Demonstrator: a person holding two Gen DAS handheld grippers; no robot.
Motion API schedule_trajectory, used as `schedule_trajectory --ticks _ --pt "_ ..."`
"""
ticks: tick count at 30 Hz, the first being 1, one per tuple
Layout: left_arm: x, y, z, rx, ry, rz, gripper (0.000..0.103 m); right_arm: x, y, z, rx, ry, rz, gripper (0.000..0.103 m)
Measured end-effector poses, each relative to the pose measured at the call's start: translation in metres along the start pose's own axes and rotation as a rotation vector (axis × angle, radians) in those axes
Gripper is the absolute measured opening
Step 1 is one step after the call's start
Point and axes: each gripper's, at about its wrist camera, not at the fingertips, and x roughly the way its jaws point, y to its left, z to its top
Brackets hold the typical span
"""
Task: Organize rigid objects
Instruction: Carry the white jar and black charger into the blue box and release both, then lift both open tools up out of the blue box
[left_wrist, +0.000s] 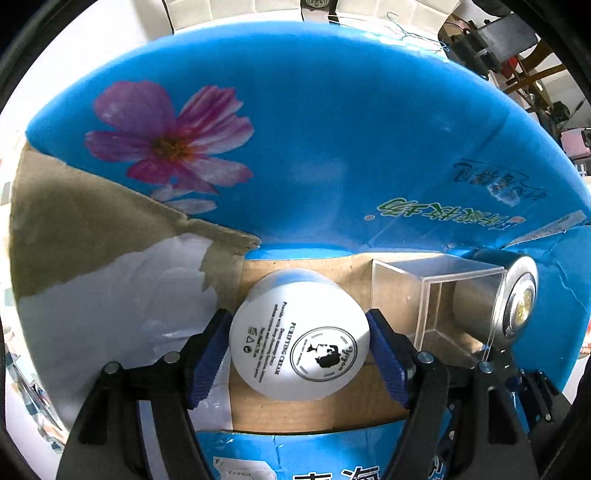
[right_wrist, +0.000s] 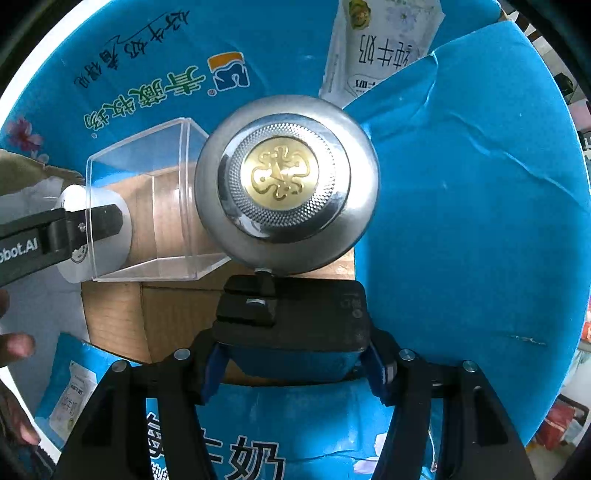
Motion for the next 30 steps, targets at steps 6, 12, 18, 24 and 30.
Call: schedule_trajectory --ticks 6,12,18,24,30 --pt "-0.017 -0.003 -0.014 0.018 -0.037 0.007 0.090 -0.004 0.005 -0.010 -0.015 0.007 0.021 0.089" --pt "-0.042 -0.002 -0.032 0.014 -0.077 0.003 0.103 -0.024 0.008 -0.021 -0.049 -0.020 -0.012 0.093" --pt "-0.069 0.006 -0.067 0.019 -0.115 -0.009 0.103 -0.049 0.009 -0.036 -0.062 -0.062 -0.006 0.093" --pt "-0.103 0.016 -0.096 0.012 -0.165 -0.018 0.103 -0.082 0.012 -0.059 -0.075 -0.129 0.011 0.093" --pt "-0.125 0.009 -0.105 -0.001 -0.226 -0.032 0.103 -0.120 -0.009 -0.084 -0.076 -0.199 0.051 0.093"
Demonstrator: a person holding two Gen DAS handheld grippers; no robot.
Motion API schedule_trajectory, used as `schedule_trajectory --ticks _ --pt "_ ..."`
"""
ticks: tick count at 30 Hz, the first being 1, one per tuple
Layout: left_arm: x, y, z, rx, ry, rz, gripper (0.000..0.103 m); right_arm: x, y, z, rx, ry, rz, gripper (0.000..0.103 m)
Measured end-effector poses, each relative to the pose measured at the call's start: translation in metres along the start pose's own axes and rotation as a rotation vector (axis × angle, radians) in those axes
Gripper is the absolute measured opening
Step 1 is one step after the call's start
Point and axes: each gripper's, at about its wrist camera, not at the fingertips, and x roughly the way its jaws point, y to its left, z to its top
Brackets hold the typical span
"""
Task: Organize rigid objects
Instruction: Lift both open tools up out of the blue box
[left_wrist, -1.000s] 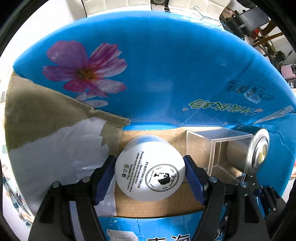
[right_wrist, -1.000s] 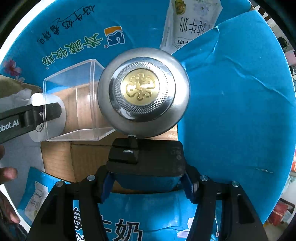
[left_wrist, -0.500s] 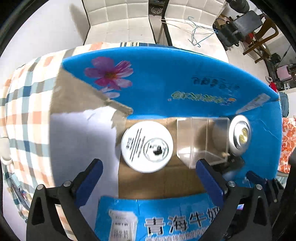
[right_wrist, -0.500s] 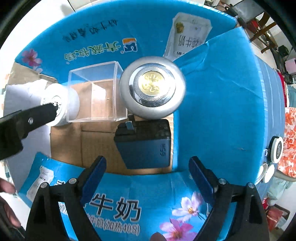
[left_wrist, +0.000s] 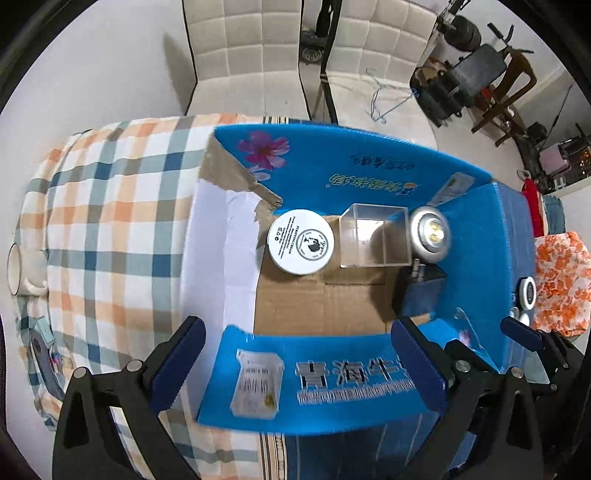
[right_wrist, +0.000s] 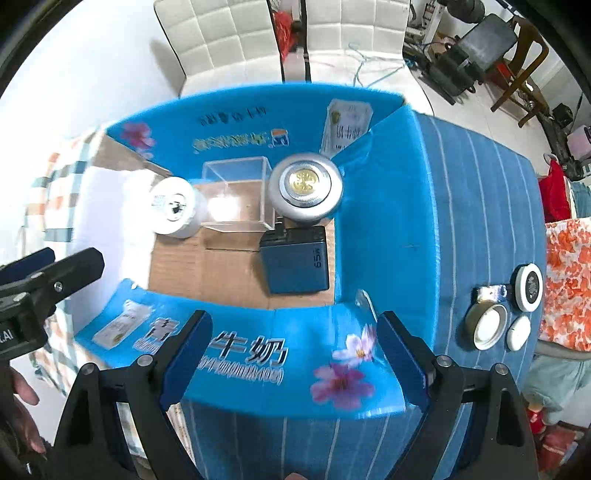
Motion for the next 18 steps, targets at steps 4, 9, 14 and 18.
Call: schedule_trajectory --ticks 4,9,14,18 --pt "-0.017 -0.012 -0.008 -0.005 -0.036 -0.013 0.103 -0.030 -0.008 -0.017 -0.006 -0.042 0.024 0.093" --pt "-0.043 -0.022 -0.025 0.001 -0.074 -0.021 0.103 -0.072 -0.010 -0.038 -0.011 -0.097 0.057 0.093" --pt "-0.071 -0.034 -0.041 0.014 -0.113 -0.019 0.103 -0.107 -0.016 -0.054 -0.019 -0.143 0.078 0.093" --pt "-0.088 -0.042 -0.050 0.023 -0.138 -0.011 0.103 -0.128 -0.020 -0.066 -0.027 -0.172 0.102 0.093"
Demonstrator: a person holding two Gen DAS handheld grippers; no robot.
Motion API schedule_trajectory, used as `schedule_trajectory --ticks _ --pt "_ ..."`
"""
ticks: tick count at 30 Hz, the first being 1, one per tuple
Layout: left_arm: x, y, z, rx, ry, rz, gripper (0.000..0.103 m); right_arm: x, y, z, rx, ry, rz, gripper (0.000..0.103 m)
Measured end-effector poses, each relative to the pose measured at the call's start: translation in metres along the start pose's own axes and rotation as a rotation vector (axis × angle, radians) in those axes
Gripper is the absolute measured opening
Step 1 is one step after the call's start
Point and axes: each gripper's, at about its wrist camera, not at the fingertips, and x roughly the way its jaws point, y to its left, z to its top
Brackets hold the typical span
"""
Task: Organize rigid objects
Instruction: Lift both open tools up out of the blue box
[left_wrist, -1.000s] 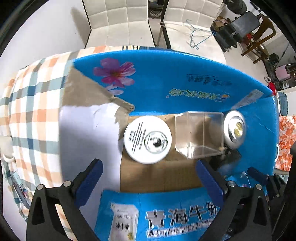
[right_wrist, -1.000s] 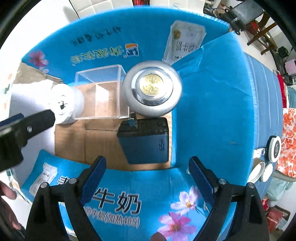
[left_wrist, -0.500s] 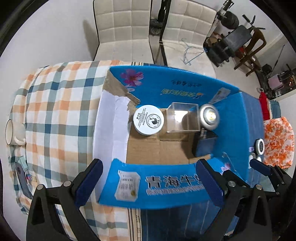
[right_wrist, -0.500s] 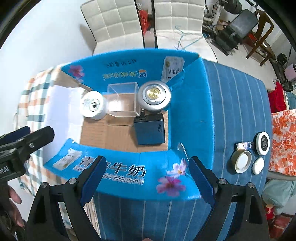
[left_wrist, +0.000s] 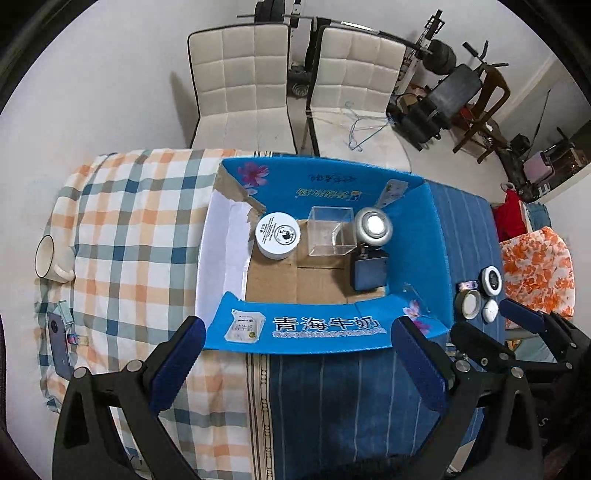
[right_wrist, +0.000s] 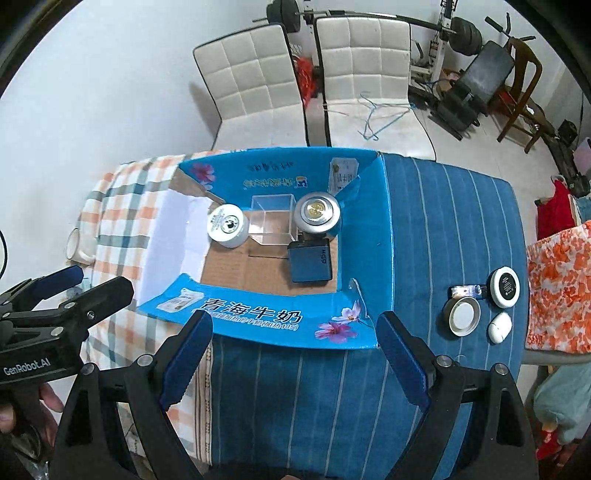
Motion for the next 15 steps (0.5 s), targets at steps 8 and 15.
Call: schedule_trajectory --ticks 8,15 --pt "-0.017 -0.019 -0.006 0.013 -0.031 0.016 0.103 -0.024 -0.012 -0.013 -0.003 -0.039 0.033 0.093" --pt "-0.010 -0.061 -0.004 0.055 -0.035 0.004 0.103 -0.033 -0.055 -0.025 0.053 -0.044 0.023 0.093"
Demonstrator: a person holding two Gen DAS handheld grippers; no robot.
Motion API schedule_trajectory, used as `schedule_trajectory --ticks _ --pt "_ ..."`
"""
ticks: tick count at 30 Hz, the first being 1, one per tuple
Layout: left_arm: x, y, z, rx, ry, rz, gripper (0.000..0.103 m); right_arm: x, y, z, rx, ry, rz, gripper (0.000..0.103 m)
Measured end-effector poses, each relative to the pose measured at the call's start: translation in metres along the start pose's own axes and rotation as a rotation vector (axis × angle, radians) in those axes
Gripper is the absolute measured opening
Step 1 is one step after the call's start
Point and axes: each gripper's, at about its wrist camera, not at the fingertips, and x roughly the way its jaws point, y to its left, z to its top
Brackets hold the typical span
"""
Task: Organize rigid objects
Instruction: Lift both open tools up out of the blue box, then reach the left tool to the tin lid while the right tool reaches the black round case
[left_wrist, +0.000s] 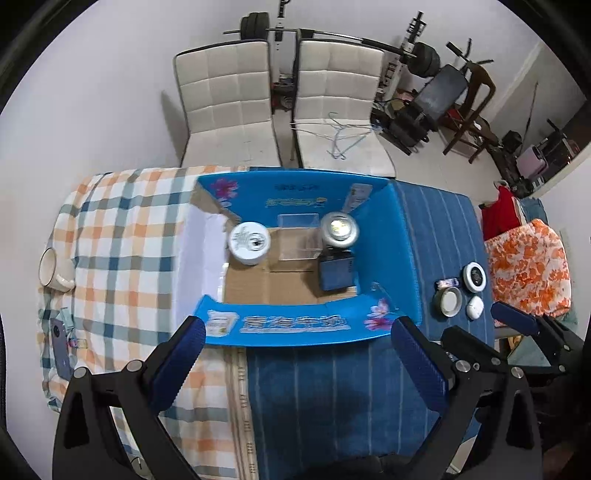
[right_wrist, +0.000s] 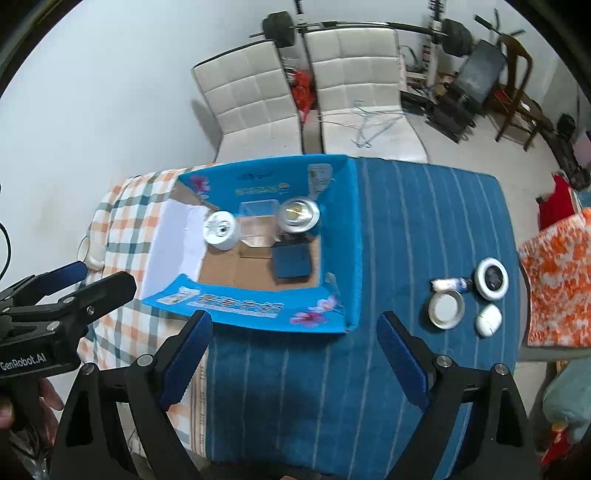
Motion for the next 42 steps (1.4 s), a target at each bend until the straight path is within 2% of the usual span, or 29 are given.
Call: schedule_trajectory --ticks 4,11,17,23,27,33,35,36,37,40,42 --pt "0.016 -0.054 0.008 0.079 0.004 -0.048 0.103 -0.006 -0.049 -0.010 0.081 0.006 -0.039 0.093" --pt "0.053 -0.144 0.018 0.197 0.030 -0.118 0.103 -0.009 -0.172 -0.033 0.271 0.019 -0.191 0.093" --pt "0.109 -0.215 0.017 0.255 0.106 -0.152 0.103 0.012 -0.266 -0.047 0.349 -0.019 -0.283 0.093" --pt "0.182 -0.264 0.001 0.296 0.200 -0.148 0.103 0.051 -0.341 -0.052 0.418 0.024 -0.315 0.092" --pt "0.226 -0.283 -0.011 0.308 0.267 -0.145 0.103 0.071 -0.361 -0.050 0.425 0.040 -0.307 0.092" --pt "0.277 -0.307 -0.026 0.323 0.347 -0.102 0.102 0.106 -0.379 -0.049 0.434 0.072 -0.267 0.092" --pt "0.293 -0.309 -0.029 0.324 0.375 -0.078 0.079 0.115 -0.384 -0.045 0.436 0.075 -0.248 0.093" --pt "0.298 -0.308 -0.029 0.321 0.388 -0.066 0.064 0.120 -0.385 -0.042 0.436 0.075 -0.238 0.093" --pt "0.296 -0.308 -0.028 0.315 0.367 -0.069 0.064 0.124 -0.385 -0.038 0.435 0.075 -0.222 0.093" --pt "0.290 -0.299 -0.019 0.303 0.309 -0.012 0.063 0.136 -0.380 -0.024 0.418 0.069 -0.183 0.093" --pt "0.290 -0.283 -0.010 0.235 0.307 -0.013 0.063 0.147 -0.376 -0.011 0.403 0.067 -0.167 0.093"
